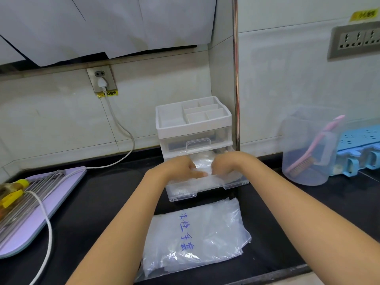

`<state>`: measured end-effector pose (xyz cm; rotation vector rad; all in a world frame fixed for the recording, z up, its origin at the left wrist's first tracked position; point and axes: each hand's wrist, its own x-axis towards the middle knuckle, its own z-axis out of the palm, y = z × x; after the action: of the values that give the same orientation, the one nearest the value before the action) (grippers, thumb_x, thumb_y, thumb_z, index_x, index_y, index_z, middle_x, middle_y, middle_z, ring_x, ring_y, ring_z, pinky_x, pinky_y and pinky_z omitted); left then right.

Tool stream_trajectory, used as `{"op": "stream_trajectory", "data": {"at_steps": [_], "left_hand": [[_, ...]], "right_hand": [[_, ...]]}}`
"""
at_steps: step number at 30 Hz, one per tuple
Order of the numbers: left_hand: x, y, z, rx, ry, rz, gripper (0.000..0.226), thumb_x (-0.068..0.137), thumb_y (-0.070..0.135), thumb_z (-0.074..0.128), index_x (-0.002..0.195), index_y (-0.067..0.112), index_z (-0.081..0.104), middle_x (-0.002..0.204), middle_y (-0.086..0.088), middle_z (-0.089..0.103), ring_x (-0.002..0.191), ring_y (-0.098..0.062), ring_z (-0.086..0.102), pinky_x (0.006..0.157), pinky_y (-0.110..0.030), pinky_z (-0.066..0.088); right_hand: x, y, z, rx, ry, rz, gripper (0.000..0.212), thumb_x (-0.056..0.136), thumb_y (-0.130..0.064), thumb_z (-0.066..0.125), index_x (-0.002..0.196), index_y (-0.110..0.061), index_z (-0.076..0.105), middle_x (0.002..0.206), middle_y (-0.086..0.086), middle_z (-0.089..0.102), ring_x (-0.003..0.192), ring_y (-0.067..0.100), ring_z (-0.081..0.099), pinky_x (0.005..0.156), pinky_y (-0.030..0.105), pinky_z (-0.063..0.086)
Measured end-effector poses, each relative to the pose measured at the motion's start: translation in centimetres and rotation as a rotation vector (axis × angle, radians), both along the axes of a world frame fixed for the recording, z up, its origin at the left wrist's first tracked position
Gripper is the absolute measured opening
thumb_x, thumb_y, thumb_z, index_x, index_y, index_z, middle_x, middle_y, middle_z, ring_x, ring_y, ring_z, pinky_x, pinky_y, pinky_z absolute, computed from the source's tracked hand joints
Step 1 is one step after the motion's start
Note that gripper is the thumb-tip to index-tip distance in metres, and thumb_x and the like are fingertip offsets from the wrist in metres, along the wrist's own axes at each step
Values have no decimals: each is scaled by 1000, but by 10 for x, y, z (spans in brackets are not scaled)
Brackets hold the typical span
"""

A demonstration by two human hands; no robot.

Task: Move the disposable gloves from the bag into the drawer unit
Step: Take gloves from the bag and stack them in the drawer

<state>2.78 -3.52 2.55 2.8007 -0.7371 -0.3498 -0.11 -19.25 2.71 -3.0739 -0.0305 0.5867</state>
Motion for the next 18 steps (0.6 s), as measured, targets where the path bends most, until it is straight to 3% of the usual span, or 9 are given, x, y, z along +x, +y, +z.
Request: {"op": "stream_trajectory", "data": {"at_steps": [2, 3, 4, 7, 9, 12, 13, 16, 18], "left_hand": [[-4, -2, 6, 3, 40, 25, 57, 92, 62, 40, 98, 12, 66, 89, 3, 55, 82, -15, 51, 74, -26, 38], [-6, -4, 10, -53, 18, 38, 60, 95, 59, 37, 110, 9, 66, 100, 0, 59, 93, -17, 55, 80, -27, 39], [-6, -7, 12, -139, -27, 45, 54, 98, 52, 38, 115, 10, 66, 105, -1, 63, 97, -18, 57, 81, -26, 40], [-10, -18, 20, -340, -199, 10, 27, 99, 26, 49, 108, 13, 70, 97, -2, 68, 89, -17, 62, 73, -27, 46], [-11, -28, 19, -266, -189, -56, 23, 96, 15, 52, 108, 12, 71, 105, -4, 69, 91, -17, 63, 78, -27, 47], [-6, -40, 5, -37, -124, -107, 24, 93, 7, 53, 108, 8, 71, 98, -13, 68, 67, -14, 52, 59, -20, 39], [-4, -41, 0, 3, -101, -105, 25, 92, 7, 53, 111, 8, 69, 98, -15, 66, 68, -15, 52, 60, -19, 38], [2, -40, -6, 31, -47, -114, 33, 93, 13, 53, 125, 13, 60, 122, -1, 62, 105, -22, 58, 79, -24, 39], [5, -37, -6, 35, 28, -118, 37, 94, 19, 53, 130, 10, 52, 125, -4, 56, 114, -27, 52, 85, -29, 38]], "right_hand": [[1, 1, 1, -12, 13, -14, 44, 98, -18, 39, 139, -5, 40, 138, 12, 46, 121, 30, 48, 93, 35, 41], [0, 2, 2, -17, 17, -9, 44, 98, -18, 40, 140, -5, 40, 138, 11, 46, 122, 30, 47, 92, 34, 41], [1, 2, 2, -26, 22, 1, 43, 98, -18, 39, 140, -6, 41, 137, 10, 46, 121, 29, 47, 90, 34, 40], [2, 1, 1, -38, 28, 4, 41, 99, -18, 38, 138, -7, 42, 135, 10, 47, 115, 28, 48, 87, 33, 39], [2, 2, 1, -27, 22, 1, 44, 98, -17, 38, 140, -8, 40, 133, 10, 48, 109, 27, 48, 88, 33, 40], [-1, 3, 3, -19, 16, 8, 40, 95, -9, 38, 134, -5, 48, 115, 11, 55, 93, 23, 49, 81, 30, 40], [-3, 4, 4, -22, 23, 8, 39, 95, -6, 38, 132, -5, 50, 112, 11, 55, 90, 22, 48, 78, 29, 39], [-2, 2, 1, 0, 23, 3, 39, 96, -10, 39, 134, -5, 48, 115, 11, 55, 95, 25, 51, 82, 31, 41], [-1, 1, 1, 19, 37, -18, 36, 97, -13, 39, 130, -3, 48, 117, 11, 52, 101, 27, 50, 87, 32, 40]]}}
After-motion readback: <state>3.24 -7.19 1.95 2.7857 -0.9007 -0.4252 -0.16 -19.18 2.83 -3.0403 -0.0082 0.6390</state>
